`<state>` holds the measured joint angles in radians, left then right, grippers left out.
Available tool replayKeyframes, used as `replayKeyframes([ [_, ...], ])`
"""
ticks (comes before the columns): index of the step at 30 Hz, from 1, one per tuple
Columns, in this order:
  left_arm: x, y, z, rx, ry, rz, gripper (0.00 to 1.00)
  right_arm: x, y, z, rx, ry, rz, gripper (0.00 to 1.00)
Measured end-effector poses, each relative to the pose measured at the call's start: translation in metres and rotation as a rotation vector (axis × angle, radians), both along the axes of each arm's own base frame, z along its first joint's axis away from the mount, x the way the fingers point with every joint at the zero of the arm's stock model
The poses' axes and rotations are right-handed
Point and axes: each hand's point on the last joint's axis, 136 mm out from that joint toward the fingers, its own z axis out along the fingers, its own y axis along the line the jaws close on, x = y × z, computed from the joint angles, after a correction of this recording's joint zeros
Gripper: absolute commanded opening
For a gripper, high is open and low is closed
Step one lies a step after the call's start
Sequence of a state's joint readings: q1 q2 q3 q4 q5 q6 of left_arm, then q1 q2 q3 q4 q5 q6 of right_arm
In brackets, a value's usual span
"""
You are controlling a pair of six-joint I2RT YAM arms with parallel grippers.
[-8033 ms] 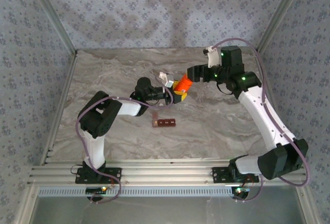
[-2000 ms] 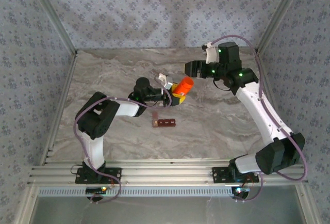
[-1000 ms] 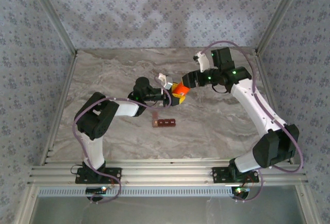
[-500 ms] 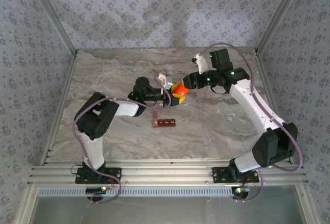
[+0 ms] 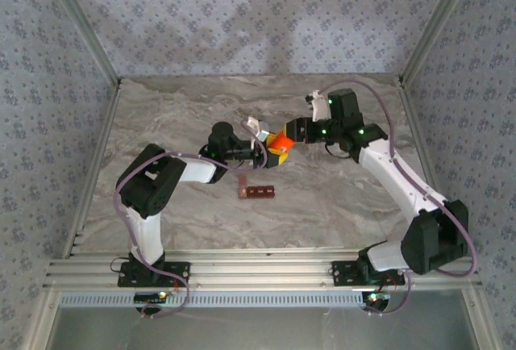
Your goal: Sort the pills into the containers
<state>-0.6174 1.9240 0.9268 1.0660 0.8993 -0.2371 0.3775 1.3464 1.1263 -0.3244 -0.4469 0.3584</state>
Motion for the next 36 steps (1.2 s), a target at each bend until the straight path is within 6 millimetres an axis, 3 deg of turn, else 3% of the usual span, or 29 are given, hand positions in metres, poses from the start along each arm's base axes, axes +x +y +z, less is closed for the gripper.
replayKeyframes([
  [5,-0.004,-0.002,0.0,0.0,0.003,-0.014,0.0,-0.003,-0.003,0.001,0.051,-0.018,-0.145,0.32],
  [10,-0.001,0.0,0.0,0.0,0.009,-0.006,0.0,0.002,0.0,0.002,0.046,-0.02,-0.175,0.38],
  [15,0.005,0.002,0.004,-0.015,-0.005,0.02,0.0,0.008,0.005,0.009,0.002,-0.008,-0.125,0.62],
  [20,0.005,-0.001,0.019,-0.051,-0.055,0.017,0.0,0.008,0.008,0.038,-0.002,-0.054,-0.034,0.74],
  [25,0.005,-0.002,0.022,-0.056,-0.063,0.014,0.0,0.008,-0.001,0.07,0.014,-0.151,0.032,0.77],
  [28,0.004,-0.002,0.021,-0.054,-0.06,0.007,0.0,0.006,-0.007,0.08,-0.001,-0.195,0.081,0.77],
  [36,0.001,-0.002,0.019,-0.048,-0.056,-0.014,0.0,-0.001,-0.001,0.07,-0.072,-0.22,0.234,0.77],
])
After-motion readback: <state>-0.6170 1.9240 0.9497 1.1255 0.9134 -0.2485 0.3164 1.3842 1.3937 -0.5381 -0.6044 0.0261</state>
